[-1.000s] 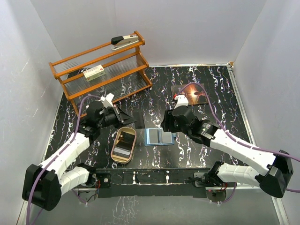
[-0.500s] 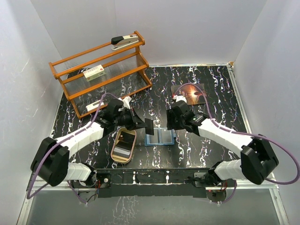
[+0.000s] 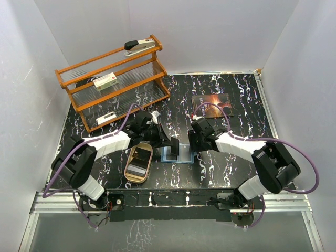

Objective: Put the credit cards into the card holder
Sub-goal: Insert the credit card into the card holder.

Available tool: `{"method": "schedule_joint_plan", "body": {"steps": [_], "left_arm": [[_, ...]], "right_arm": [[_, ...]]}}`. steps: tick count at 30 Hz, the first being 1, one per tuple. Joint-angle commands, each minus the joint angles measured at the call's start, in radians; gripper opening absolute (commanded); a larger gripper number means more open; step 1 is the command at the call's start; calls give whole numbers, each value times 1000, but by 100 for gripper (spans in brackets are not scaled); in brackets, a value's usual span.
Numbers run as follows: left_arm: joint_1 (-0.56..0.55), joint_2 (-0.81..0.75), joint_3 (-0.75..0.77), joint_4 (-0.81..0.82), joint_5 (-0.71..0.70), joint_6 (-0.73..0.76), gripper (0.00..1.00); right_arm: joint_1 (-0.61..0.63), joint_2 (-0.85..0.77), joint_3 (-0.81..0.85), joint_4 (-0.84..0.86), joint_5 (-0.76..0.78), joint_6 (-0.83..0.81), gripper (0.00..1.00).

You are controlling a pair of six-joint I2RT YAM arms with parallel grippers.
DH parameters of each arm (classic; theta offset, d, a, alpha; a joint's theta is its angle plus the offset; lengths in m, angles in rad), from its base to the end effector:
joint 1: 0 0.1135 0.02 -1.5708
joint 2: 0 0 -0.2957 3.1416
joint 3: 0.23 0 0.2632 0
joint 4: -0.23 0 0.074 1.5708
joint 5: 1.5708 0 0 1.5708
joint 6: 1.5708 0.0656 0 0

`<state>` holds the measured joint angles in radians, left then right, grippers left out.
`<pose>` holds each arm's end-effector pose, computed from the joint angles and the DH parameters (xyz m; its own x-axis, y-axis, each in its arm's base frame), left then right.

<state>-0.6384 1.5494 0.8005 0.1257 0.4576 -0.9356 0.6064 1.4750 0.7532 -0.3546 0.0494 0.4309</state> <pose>0.2639 -0.2319 0.2011 -0.9403 -0.2015 -0.2742 0.1109 0.5806 -0.8066 0.2401 0.1626 0.1607 -0.8869 -0.1074 -0.4493 -0.1976 0.9674 0.1587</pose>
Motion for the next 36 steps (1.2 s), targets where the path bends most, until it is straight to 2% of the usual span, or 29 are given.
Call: {"method": "schedule_joint_plan", "body": {"steps": [1,6,10,15,29,36], "left_arm": [[-15,43,54,-12,32,34,0],[-20,85,53,1,37,52,0],[-20,119,86,-54,54,107,0],[-21,145,114,-106,46,133,0],[-24,196,97,-55,85,119,0],[-30,189,105,-121,-11,115,0]], "right_arm": [[-6,-34,-36,79,-13,17,34],[-5,-40,-67,91,-7,34,32],[-6,-44,-84,104,2,31,30],[-8,-57,-100,127,-14,33,32],[-6,-73,-114,138,-22,31,30],[-7,-76,-124,147,-28,43,29]]}}
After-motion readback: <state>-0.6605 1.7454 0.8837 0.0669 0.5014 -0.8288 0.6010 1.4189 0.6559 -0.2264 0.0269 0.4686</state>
